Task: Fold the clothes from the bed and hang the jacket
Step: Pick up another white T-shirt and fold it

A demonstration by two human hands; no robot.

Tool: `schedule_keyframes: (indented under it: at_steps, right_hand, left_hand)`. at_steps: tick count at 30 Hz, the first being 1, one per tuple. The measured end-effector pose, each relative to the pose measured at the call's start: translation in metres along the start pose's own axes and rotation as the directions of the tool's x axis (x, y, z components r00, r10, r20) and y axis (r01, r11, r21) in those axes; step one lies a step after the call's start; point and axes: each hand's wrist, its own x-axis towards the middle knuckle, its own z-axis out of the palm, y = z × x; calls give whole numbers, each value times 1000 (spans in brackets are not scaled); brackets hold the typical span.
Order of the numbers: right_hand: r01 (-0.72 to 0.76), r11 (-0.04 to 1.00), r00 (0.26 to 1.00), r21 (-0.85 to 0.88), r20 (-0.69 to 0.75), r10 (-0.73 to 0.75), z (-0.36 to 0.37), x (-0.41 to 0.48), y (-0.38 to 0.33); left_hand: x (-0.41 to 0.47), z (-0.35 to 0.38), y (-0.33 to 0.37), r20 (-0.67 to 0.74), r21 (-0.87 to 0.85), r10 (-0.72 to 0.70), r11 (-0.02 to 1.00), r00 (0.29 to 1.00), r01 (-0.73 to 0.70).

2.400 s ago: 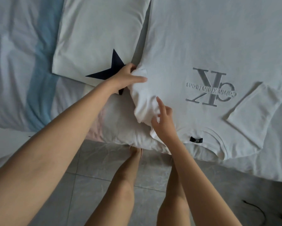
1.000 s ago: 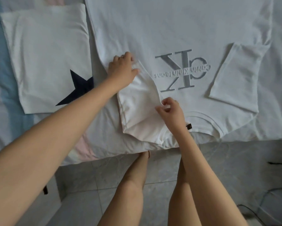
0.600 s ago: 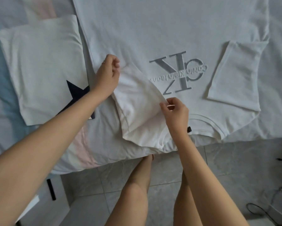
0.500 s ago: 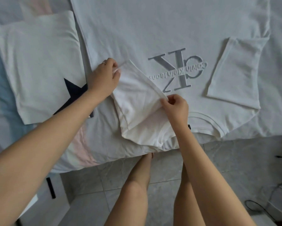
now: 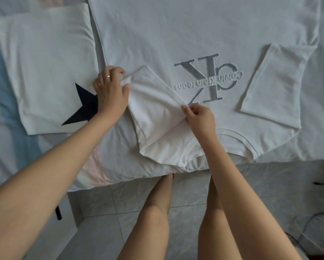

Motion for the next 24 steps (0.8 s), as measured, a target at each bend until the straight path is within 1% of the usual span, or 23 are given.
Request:
schedule_keyframes:
  at_steps: [1,2,3,4,5,6,7,8,10,11,13,15,16,18,19,21,22,24]
  right_hand:
    - [4,1000,1000,6,-16,-4,2,0,-1]
    - [10,1000,1000,8,-23,-10,4,-1,0]
    - [16,1000,999,12,-28,-16,5,0,0]
    - [16,1000,999,21,-33,-15,6,0,0]
    - [10,999,999,31,-33,-9,7,-1,0]
    - [2,999,999,52,-37,-1,7,-1,0]
    - [-2,997,999,83,-37,5,8,-1,1]
    - [-2,995,1000,104,-29,5,7,-2,2]
    - [-7,990,1000,142,-7,8,4,-1,2]
    - [-13,988,1000,155,8,12,2,0,2]
    - [-32,985,999,171,48,24,-4,2,2]
    - [-37,984,996,176,90,21,-6,4,1]
    - [-33,986,994,162,108,16,-6,4,0]
    - [-30,993,991,115,132,15,-3,3,-3]
    - [-33,995,990,93,136,20,-1,3,-3]
    - [-32,997,992,66,128,24,5,1,-4]
    - [-36,997,992,64,119,28,7,0,-3]
    - [-55,995,993,83,105,46,10,-3,-2]
  left_hand:
    - [-12,3,6,-54,-41,-53,998,997,51]
    - [-27,6,14,-82,-121,-138,984,987,127]
    - [-42,10,23,-71,-236,-248,945,966,225]
    - [-58,14,31,-14,-350,-351,879,936,325]
    - [-76,18,41,76,-430,-419,805,905,409]
    - [-93,21,48,144,-457,-427,771,893,443]
    - [-110,24,52,178,-441,-390,789,903,428]
    - [-128,28,54,190,-406,-337,828,922,387]
    - [-151,32,50,157,-312,-229,911,961,269]
    - [-156,31,46,135,-275,-206,932,969,237]
    - [-159,27,37,87,-209,-225,948,971,238]
    - [-163,23,32,27,-181,-298,937,954,298]
    - [-167,23,31,4,-187,-358,917,934,352]
    - [-177,28,35,4,-230,-501,842,866,488]
    - [-182,32,39,39,-268,-566,788,823,555]
    - [-194,43,47,166,-330,-671,653,722,682]
    - [-198,47,51,222,-341,-699,598,680,726]
    - [-198,52,59,287,-357,-732,517,618,778]
